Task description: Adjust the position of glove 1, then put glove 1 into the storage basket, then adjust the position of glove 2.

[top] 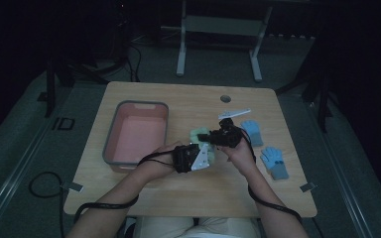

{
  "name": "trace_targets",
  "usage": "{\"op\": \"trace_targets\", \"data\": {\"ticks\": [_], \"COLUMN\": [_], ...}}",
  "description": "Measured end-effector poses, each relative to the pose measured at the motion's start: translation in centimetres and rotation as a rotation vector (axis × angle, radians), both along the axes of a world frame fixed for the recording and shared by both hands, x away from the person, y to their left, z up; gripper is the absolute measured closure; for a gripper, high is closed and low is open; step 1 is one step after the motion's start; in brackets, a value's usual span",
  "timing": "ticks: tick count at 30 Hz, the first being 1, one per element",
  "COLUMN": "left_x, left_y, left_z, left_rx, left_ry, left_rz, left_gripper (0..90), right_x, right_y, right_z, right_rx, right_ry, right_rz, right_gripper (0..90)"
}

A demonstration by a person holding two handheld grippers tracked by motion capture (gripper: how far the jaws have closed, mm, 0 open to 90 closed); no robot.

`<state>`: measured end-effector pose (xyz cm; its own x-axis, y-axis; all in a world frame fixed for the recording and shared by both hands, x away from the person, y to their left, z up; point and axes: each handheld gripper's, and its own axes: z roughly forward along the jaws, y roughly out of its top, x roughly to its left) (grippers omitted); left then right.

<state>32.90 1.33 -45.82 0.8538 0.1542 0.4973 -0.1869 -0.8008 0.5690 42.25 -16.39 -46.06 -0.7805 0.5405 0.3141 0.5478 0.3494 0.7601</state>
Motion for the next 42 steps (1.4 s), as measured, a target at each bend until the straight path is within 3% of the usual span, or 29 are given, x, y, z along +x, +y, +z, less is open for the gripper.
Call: {"op": "trace_targets", "data": {"ticks": [17,24,34,39,42], "left_x": [0.3,0.0,0.3,1.2,1.7], "left_y": [5.6,9.1,13.0,15.1,15.7], "left_z": [2.7,3.7,3.1,1.9,0.7], "left_rx": [0.030,0.056,0.102,0.135,0.159], "left_ry": [-0.017,-0.027,0.001,0.064,0.081], "left_rz": [0.089,0.129,0.167,0.172,0.176], "left_gripper": [79.2,79.2,79.3,79.3,79.3], "right_x": [1.3,1.6,2.1,2.8,3.1], "right_y": [6.5,10.4,14.9,16.9,17.9], "right_z": [3.1,4.1,3.3,1.4,0.1], "right_rx": [0.022,0.040,0.052,0.060,0.051], "right_ry": [-0.031,-0.046,-0.034,-0.009,0.006], "right_rz": [0.062,0.100,0.131,0.132,0.129], "right_gripper": [72.2,72.3,72.2,72.3,72.2]}}
